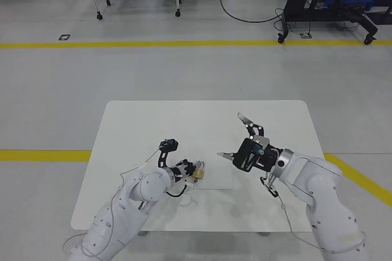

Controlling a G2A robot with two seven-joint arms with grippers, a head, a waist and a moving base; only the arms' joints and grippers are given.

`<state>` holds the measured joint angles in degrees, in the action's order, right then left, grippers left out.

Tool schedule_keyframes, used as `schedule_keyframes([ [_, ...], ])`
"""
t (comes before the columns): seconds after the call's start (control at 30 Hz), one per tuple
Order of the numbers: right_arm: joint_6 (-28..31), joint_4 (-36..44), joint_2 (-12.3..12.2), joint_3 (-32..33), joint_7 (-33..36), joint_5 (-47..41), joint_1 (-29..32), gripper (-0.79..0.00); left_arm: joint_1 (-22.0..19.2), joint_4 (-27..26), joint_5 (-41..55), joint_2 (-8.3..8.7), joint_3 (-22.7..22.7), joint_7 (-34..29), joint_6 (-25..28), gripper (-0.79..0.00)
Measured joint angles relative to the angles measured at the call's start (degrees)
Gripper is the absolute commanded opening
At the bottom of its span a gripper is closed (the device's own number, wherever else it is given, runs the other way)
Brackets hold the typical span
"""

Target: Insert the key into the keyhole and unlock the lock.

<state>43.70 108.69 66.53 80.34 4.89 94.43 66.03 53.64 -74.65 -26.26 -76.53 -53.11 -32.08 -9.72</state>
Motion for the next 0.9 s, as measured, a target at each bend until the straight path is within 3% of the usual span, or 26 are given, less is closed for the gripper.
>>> schedule_keyframes([
  [0.17, 0.0, 0.0, 0.0, 0.0, 0.0, 0.0, 0.0, 0.0, 1.8, -2.3, -0.2, 0.59, -2.5, 0.6, 0.5, 0.0],
  [0.33, 0.0, 0.0, 0.0, 0.0, 0.0, 0.0, 0.0, 0.0, 6.0, -8.5, 2.2, 2.13, -10.1, 2.9, 2.5, 0.0],
  [0.63, 0.0, 0.0, 0.0, 0.0, 0.0, 0.0, 0.0, 0.0, 14.3, -17.9, 7.3, 3.8, -26.1, 18.5, 7.8, 0.0],
  [0.8, 0.0, 0.0, 0.0, 0.0, 0.0, 0.0, 0.0, 0.0, 15.0, -17.9, 4.3, 3.79, -28.7, 27.5, 8.2, 0.0],
  [0.9, 0.0, 0.0, 0.0, 0.0, 0.0, 0.0, 0.0, 0.0, 14.9, -17.7, 4.3, 3.74, -28.7, 28.3, 8.0, 0.0],
])
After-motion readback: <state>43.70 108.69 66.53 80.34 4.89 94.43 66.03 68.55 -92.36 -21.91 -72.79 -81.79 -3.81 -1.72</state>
